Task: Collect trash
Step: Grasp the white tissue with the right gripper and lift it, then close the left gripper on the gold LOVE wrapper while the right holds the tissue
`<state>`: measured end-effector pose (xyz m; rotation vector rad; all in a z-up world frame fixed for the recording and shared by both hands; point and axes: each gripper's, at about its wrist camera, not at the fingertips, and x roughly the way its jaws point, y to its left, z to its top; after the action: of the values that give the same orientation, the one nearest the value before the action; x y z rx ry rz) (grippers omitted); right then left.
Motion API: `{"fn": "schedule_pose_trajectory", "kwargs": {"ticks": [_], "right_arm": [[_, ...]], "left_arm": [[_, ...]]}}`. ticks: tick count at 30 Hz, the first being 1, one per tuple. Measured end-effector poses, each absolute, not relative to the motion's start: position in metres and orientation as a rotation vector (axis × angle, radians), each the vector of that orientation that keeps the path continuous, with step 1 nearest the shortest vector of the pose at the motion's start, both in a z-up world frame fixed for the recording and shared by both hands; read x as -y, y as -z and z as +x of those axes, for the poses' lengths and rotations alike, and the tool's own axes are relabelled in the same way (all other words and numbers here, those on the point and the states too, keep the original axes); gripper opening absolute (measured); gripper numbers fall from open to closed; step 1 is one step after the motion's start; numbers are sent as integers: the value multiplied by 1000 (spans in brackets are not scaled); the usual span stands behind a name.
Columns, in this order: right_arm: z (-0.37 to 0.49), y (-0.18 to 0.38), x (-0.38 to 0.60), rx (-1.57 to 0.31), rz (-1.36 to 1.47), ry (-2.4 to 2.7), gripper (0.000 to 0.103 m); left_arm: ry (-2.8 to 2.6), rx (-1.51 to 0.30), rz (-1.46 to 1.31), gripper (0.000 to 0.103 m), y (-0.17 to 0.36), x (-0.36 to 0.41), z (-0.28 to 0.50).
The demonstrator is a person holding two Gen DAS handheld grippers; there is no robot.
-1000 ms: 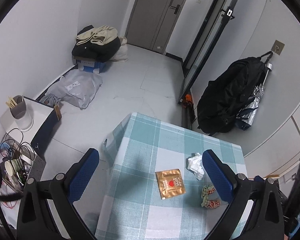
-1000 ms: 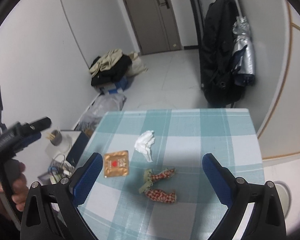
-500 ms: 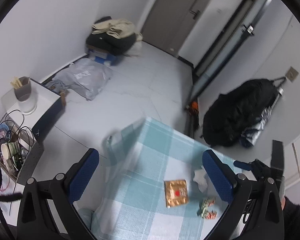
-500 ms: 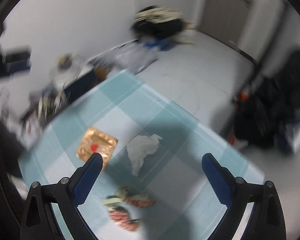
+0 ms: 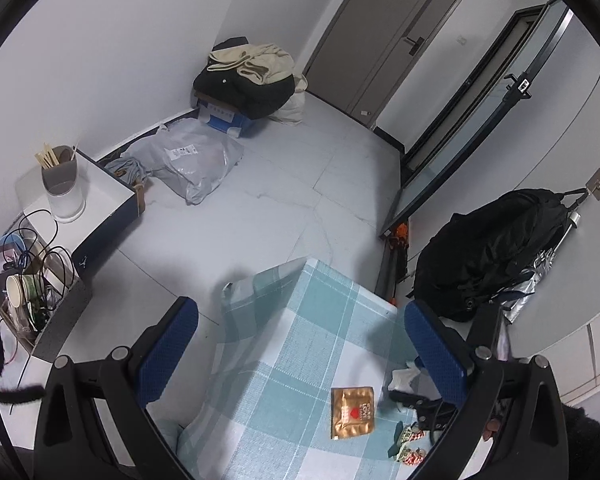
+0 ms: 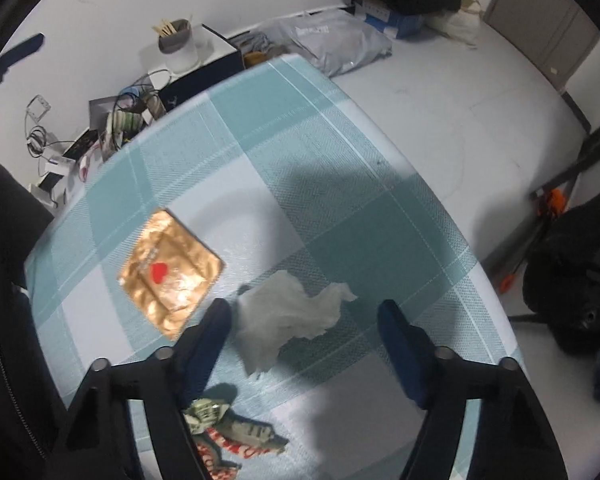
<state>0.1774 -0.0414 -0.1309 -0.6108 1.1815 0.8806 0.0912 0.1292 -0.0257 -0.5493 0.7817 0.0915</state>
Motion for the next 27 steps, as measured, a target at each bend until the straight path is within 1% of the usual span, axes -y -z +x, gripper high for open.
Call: {"fn": "schedule_pose_trajectory", "kwargs": {"ticks": [2, 3, 5, 7, 8, 9, 10, 11, 13, 14, 15, 22, 27], "right_arm": [[176, 133, 41, -1182, -623, -882, 66], [174, 132, 40, -1166, -630, -880, 61], [171, 130, 40, -1151, -635, -885, 50], [168, 129, 41, -1139, -633, -892, 36], [166, 129, 40, -1134, -639, -885, 33], [164, 128, 40, -1130, -636, -893, 25], [161, 128, 40, -1122, -641, -893, 20], [160, 129, 40, -1113, -645, -880, 19], [158, 128, 42, -1110, -625, -864, 13], [156, 128, 44, -1107, -610, -849, 12], [155, 127, 46, -1104, -590, -839, 9], [134, 96, 86, -1010, -390, -732, 9], [103, 70, 125, -932, -242, -687, 9]], "left_arm": [[-90, -781, -561, 101, 26, -130, 93], [-88, -782, -565, 101, 26, -130, 94], [-85, -786, -569, 101, 27, -129, 95], [-85, -790, -565, 101, 27, -126, 96], [-87, -793, -560, 101, 28, -126, 96], [-87, -795, -554, 101, 28, -125, 96], [-88, -797, -549, 101, 28, -124, 97], [-91, -800, -545, 101, 28, -123, 97], [-94, -807, -544, 101, 29, -122, 97], [-93, -809, -542, 101, 30, -123, 97], [-93, -809, -540, 101, 30, -122, 97], [-52, -813, -489, 101, 30, -110, 99], [15, -881, -426, 101, 42, -91, 102]]}}
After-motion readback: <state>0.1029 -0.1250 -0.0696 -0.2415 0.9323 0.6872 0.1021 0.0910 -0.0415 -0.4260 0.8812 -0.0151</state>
